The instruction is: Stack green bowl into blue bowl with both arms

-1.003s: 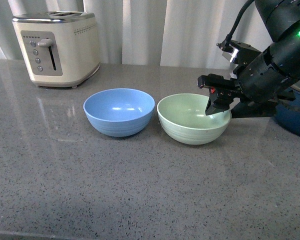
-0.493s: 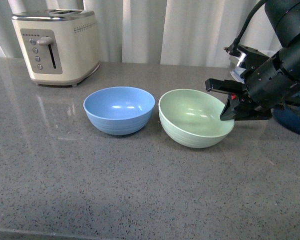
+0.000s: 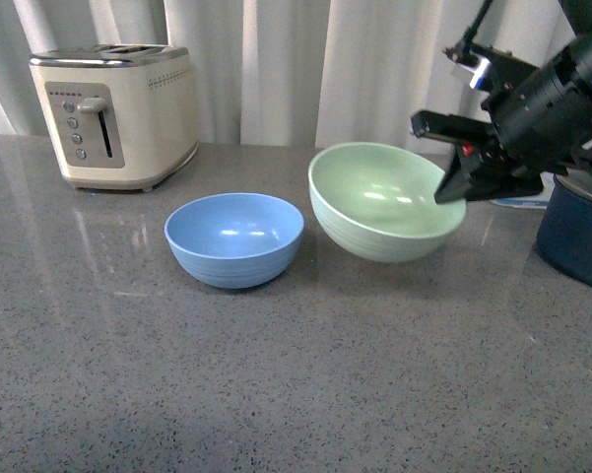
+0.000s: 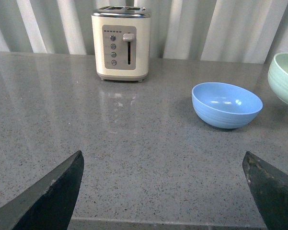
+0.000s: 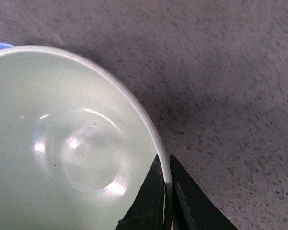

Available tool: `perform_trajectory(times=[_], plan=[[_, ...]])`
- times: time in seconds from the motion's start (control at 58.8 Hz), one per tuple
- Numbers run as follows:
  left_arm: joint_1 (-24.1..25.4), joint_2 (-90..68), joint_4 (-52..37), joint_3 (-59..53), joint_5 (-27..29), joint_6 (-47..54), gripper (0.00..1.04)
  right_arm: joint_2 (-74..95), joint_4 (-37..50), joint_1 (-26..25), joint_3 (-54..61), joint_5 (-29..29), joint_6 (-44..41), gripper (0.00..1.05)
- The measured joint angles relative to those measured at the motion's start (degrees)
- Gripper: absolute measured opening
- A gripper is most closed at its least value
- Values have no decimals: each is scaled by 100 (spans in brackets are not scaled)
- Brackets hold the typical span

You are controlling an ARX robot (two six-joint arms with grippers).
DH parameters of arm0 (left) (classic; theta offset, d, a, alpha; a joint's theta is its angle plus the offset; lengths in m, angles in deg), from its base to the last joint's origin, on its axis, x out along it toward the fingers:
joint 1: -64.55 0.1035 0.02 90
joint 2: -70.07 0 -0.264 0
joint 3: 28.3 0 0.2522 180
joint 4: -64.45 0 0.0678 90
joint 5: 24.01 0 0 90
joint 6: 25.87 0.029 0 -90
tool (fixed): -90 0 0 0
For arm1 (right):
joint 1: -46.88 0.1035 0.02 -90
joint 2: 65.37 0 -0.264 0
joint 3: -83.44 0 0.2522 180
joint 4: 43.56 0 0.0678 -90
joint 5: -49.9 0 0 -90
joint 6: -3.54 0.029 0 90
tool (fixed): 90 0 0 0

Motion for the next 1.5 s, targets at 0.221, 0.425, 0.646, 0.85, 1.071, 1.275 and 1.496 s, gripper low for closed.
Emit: perform_trajectory(times=[0.221, 0.425, 0.646, 0.85, 1.071, 1.275, 1.496], plan=[[0, 0, 0, 0, 0, 0, 98, -7, -197, 455, -479, 107, -83, 1], [0, 0, 0, 0, 0, 0, 98, 240, -304, 846, -876, 240, -153, 1], [0, 0, 0, 0, 0, 0, 98, 800, -487, 1082, -1405, 293, -188, 1], [0, 0, 0, 0, 0, 0, 98, 1241, -673, 1143, -2028, 326, -186, 1], [0, 0, 0, 0, 0, 0, 98, 1665, -870, 1115, -2590, 389, -212, 1], [0, 0, 0, 0, 0, 0, 98, 1923, -929, 1019, -2798, 503, -267, 1], [0, 0, 0, 0, -2, 0, 98, 1987, -964, 903, -2870, 627, -271, 32]])
